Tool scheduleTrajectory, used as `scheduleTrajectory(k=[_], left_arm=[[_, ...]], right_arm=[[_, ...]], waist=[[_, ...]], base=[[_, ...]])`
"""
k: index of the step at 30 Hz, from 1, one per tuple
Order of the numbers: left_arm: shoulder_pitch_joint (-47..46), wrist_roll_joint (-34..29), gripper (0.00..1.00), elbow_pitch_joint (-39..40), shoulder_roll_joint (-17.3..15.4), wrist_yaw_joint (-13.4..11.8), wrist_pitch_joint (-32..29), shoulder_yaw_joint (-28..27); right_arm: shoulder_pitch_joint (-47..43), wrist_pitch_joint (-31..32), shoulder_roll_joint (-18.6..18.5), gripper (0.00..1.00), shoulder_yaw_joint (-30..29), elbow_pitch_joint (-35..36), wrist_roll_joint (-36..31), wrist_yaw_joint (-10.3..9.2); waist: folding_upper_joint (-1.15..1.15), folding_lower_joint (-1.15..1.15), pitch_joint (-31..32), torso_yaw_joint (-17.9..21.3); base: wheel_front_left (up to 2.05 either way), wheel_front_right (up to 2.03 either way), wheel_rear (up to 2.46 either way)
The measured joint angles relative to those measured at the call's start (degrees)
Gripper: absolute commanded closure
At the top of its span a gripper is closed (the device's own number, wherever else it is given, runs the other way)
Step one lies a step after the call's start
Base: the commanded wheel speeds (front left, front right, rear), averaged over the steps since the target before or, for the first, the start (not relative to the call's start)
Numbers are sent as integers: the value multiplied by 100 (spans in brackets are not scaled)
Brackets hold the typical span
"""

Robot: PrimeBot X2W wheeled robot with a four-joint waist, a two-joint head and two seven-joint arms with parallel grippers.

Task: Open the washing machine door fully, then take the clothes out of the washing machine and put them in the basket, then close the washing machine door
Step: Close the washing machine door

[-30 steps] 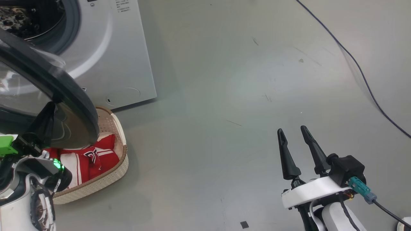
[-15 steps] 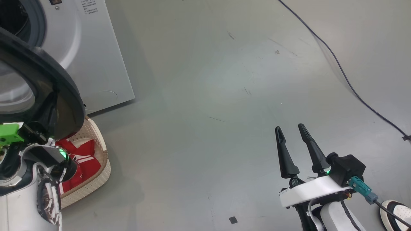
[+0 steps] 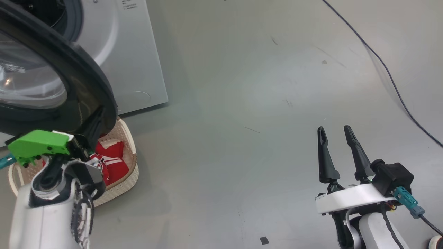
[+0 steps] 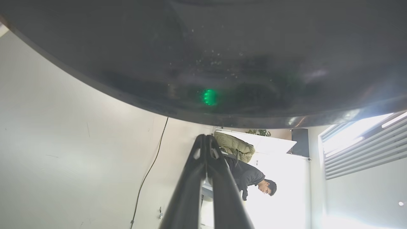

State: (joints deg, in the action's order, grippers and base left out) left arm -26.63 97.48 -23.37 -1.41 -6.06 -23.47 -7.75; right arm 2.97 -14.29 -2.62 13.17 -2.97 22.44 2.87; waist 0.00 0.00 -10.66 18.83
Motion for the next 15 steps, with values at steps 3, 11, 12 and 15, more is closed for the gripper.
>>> scheduleTrajectory(k=[3,11,12,15], left_arm=[[259,-338,100,8,-7,227,-118,434],[961,-1835,100,187,-225,923,-29,1489],[1000,-2050,100,236,-330,1036,38,1601],[1116,-2700,100,385,-587,1219,322,1822]], right_arm=[[1,0,-5,0,-35,2,-63,7],[1,0,-131,0,-166,0,-145,59],[1,0,-140,0,-174,0,-152,60],[1,0,-188,0,-200,0,-170,89]], waist=[[0,0,30,-180],[0,0,165,-739],[0,0,183,-813],[0,0,239,-1046]], base=[[0,0,0],[0,0,0],[0,0,0],[0,0,0]])
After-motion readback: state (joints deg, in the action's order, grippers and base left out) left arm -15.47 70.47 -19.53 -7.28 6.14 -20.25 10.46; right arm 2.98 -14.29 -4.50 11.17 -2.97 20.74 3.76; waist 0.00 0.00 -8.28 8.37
